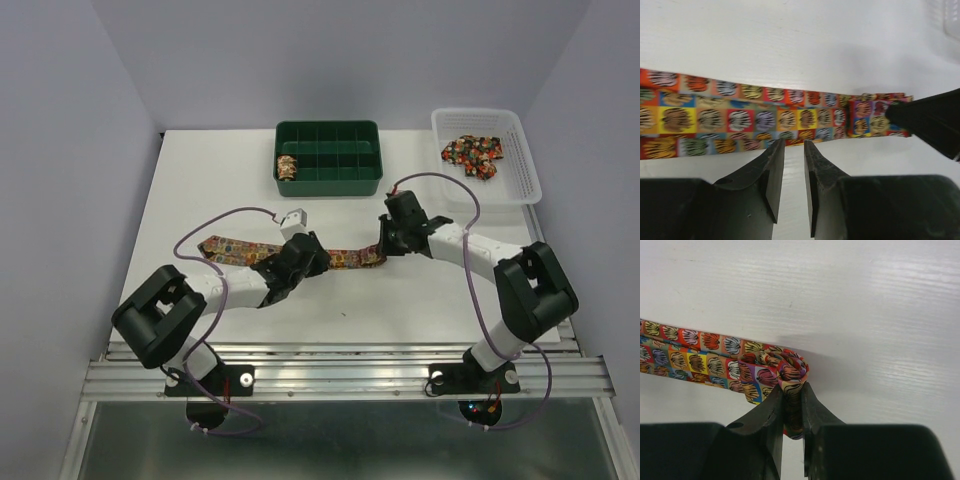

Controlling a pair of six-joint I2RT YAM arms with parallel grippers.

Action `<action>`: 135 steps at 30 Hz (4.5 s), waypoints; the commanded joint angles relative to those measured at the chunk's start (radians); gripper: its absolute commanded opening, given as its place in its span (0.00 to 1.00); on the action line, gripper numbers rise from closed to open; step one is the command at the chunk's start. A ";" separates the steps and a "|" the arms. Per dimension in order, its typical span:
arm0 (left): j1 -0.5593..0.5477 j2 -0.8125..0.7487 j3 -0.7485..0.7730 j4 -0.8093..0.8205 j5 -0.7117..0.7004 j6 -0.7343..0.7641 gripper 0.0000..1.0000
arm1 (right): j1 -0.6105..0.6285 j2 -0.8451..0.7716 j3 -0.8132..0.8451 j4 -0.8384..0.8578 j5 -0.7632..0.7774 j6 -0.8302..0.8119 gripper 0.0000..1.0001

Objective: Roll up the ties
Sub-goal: Roll the tie

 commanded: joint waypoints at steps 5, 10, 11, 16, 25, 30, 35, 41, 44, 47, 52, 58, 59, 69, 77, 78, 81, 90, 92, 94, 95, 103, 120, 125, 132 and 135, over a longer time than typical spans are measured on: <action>0.059 -0.094 -0.064 -0.097 -0.094 0.038 0.33 | -0.004 -0.080 0.106 -0.199 0.110 -0.118 0.01; 0.088 -0.094 -0.054 -0.115 -0.101 0.051 0.33 | 0.000 -0.107 0.138 -0.272 0.156 -0.167 0.01; 0.091 -0.086 -0.050 -0.120 -0.099 0.056 0.33 | 0.000 -0.107 0.144 -0.286 0.170 -0.171 0.01; 0.114 -0.076 -0.042 -0.126 -0.074 0.062 0.33 | 0.000 -0.097 0.173 -0.329 0.239 -0.222 0.01; 0.126 -0.066 -0.034 -0.125 -0.056 0.064 0.33 | 0.000 0.009 0.273 -0.418 0.467 -0.276 0.01; 0.128 -0.045 -0.025 -0.125 -0.047 0.067 0.33 | 0.000 0.064 0.314 -0.439 0.549 -0.319 0.01; 0.131 -0.023 -0.015 -0.112 -0.024 0.071 0.32 | 0.009 0.123 0.350 -0.484 0.661 -0.322 0.01; 0.132 0.013 0.001 -0.109 -0.013 0.068 0.32 | 0.078 0.173 0.360 -0.495 0.734 -0.328 0.01; 0.131 0.021 0.002 -0.106 -0.007 0.065 0.32 | 0.123 0.224 0.386 -0.537 0.791 -0.300 0.01; 0.132 0.027 0.001 -0.102 -0.005 0.062 0.32 | 0.155 0.271 0.405 -0.574 0.840 -0.271 0.01; 0.134 0.036 -0.004 -0.102 -0.001 0.056 0.31 | 0.196 0.334 0.437 -0.604 0.859 -0.236 0.01; 0.135 0.018 -0.013 -0.103 0.007 0.047 0.30 | 0.264 0.386 0.469 -0.618 0.859 -0.176 0.01; 0.135 0.015 -0.014 -0.103 0.005 0.045 0.30 | 0.269 0.391 0.472 -0.614 0.856 -0.167 0.01; 0.134 -0.005 -0.027 -0.108 0.019 0.030 0.29 | 0.292 0.403 0.402 -0.506 0.715 -0.092 0.01; 0.134 -0.037 -0.044 -0.088 0.070 0.028 0.27 | 0.292 0.363 0.294 -0.331 0.583 -0.061 0.16; 0.134 -0.042 -0.044 -0.085 0.077 0.028 0.27 | 0.290 0.359 0.287 -0.322 0.575 -0.052 0.19; 0.132 -0.049 -0.045 -0.083 0.082 0.027 0.26 | 0.276 0.337 0.259 -0.292 0.544 -0.024 0.26; 0.119 -0.056 -0.027 -0.085 0.090 0.028 0.26 | 0.204 0.233 0.143 -0.128 0.333 0.008 0.51; 0.115 -0.053 -0.018 -0.088 0.088 0.027 0.26 | 0.178 0.202 0.123 -0.092 0.302 0.031 0.53; 0.112 -0.051 -0.015 -0.088 0.088 0.028 0.26 | 0.158 0.183 0.089 -0.059 0.248 0.049 0.54; 0.109 -0.051 -0.008 -0.088 0.088 0.028 0.26 | 0.138 0.158 0.077 -0.023 0.207 0.057 0.56; 0.063 -0.026 0.050 -0.088 0.081 0.027 0.27 | 0.077 0.054 -0.025 0.139 0.046 0.190 0.75; -0.052 0.136 0.214 -0.036 0.051 -0.002 0.46 | -0.020 -0.041 -0.152 0.297 -0.036 0.574 1.00; -0.053 0.179 0.255 -0.014 0.042 -0.019 0.55 | -0.038 -0.060 -0.169 0.298 -0.036 0.655 1.00; -0.061 0.257 0.312 0.052 0.087 0.018 0.55 | -0.060 -0.095 -0.195 0.326 -0.034 0.706 1.00; -0.066 0.291 0.338 0.061 0.100 0.033 0.55 | -0.067 -0.101 -0.209 0.349 -0.036 0.729 1.00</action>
